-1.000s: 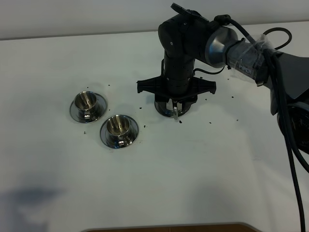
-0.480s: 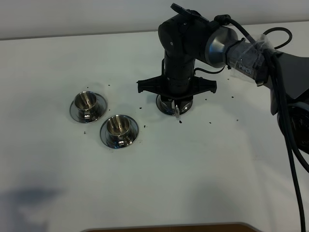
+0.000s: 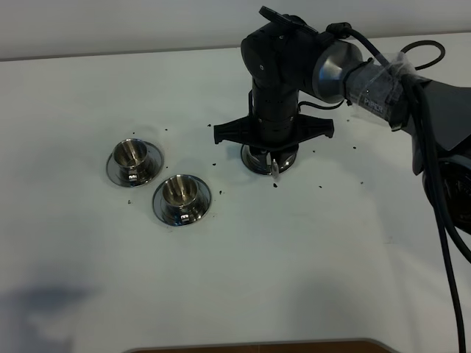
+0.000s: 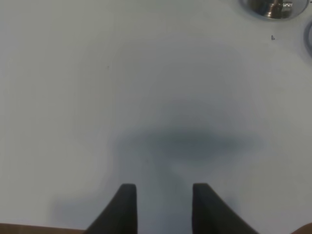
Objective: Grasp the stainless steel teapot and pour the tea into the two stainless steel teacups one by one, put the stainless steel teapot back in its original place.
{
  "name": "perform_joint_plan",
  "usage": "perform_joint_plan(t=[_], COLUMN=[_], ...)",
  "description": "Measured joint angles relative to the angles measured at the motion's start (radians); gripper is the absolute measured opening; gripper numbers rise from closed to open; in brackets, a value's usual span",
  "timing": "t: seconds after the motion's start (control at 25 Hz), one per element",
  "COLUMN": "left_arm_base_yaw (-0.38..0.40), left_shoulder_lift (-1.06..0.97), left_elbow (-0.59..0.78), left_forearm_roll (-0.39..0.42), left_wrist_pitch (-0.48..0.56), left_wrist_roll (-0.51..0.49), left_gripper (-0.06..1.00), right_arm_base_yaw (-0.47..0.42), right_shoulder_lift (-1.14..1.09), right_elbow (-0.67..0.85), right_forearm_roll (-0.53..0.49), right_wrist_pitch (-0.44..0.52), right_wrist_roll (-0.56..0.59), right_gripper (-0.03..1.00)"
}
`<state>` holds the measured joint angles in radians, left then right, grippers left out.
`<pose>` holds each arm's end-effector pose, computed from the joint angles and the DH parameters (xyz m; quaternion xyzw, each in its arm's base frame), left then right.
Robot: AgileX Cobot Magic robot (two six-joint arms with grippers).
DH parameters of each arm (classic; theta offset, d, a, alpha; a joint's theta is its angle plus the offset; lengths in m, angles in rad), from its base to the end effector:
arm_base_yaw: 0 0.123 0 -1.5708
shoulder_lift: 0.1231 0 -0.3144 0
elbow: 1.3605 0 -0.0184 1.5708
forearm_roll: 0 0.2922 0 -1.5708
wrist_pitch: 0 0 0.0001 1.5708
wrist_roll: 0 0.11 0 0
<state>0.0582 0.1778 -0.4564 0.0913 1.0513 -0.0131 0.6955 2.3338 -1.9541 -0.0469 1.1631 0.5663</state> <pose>0.0504 0.0117 0.2685 -0.0287 0.9022 0.0551 0.4268 0.4185 0.3432 0.1460 -0.0725 0.9955 0.0162 0.0595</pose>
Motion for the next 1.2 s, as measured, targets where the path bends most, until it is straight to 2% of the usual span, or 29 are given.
perform_joint_plan(t=[0.88, 1.04, 1.2], left_arm_base_yaw=[0.0, 0.0, 0.0], left_shoulder_lift=[0.0, 0.0, 0.0], left_elbow=[0.0, 0.0, 0.0], left_forearm_roll=[0.0, 0.0, 0.0], left_wrist_pitch=[0.0, 0.0, 0.0], left_wrist_roll=[0.001, 0.001, 0.001], left_gripper=[0.32, 0.32, 0.32], right_arm_base_yaw=[0.0, 0.004, 0.02], right_shoulder_lift=[-0.032, -0.056, -0.07], right_elbow=[0.0, -0.001, -0.058], right_forearm_roll=[-0.02, -0.029, -0.046], right_wrist_pitch=[0.044, 0.042, 0.046], right_wrist_roll=[-0.07, -0.155, -0.324], right_gripper=[0.19, 0.19, 0.19])
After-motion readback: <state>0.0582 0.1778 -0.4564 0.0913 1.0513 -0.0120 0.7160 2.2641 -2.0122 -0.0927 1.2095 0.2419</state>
